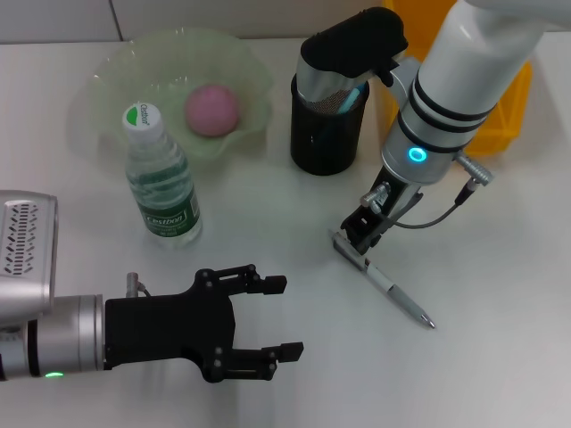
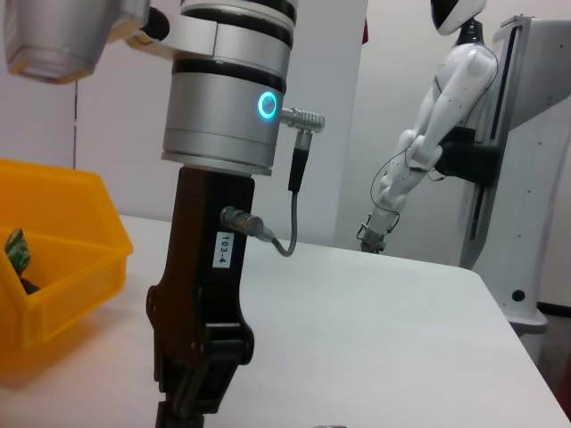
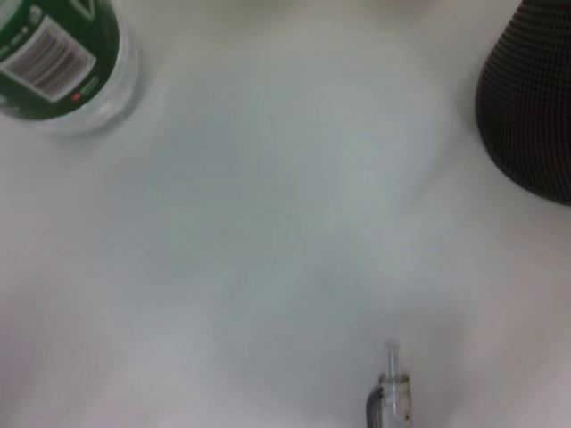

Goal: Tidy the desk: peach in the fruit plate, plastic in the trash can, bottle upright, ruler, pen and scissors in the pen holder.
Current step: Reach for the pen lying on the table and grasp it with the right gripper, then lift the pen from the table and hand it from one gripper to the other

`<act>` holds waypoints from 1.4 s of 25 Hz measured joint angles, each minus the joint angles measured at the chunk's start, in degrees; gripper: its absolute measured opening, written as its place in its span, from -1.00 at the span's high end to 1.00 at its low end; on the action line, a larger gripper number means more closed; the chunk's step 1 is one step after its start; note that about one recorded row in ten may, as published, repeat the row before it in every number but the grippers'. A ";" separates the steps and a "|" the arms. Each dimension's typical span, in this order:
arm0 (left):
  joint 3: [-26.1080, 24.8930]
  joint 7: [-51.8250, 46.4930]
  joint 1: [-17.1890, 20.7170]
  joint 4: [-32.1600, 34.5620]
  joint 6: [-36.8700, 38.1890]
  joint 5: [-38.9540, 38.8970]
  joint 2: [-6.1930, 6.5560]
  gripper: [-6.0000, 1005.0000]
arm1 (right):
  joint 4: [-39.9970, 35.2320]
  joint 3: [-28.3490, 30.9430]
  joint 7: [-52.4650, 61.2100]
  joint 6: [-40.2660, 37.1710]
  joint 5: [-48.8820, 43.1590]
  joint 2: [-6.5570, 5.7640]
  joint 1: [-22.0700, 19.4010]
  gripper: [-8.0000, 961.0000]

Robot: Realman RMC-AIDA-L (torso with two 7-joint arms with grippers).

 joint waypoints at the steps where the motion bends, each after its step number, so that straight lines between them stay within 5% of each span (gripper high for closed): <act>1: 0.00 -0.03 0.00 0.00 0.00 0.00 0.00 -0.59 | -0.45 0.01 0.00 -0.43 -0.12 0.03 -0.16 0.88; 3: 0.00 -0.05 -0.01 0.00 0.01 0.00 0.00 -0.59 | -0.89 0.02 0.00 -0.88 -0.17 0.05 -0.36 0.88; 11: 0.00 -0.03 -0.11 0.00 -0.01 0.00 0.00 -0.59 | -1.07 -2.30 0.00 -0.67 1.35 0.09 -0.89 0.32; 22: 0.00 0.05 -0.31 0.00 -0.10 0.00 0.00 -0.59 | 0.35 -5.27 0.00 -0.24 2.37 0.11 -0.34 0.32; 35: 0.00 -0.12 -0.36 0.00 -0.12 0.00 0.00 -0.59 | -1.77 -7.81 0.03 0.23 3.14 0.11 -0.90 0.69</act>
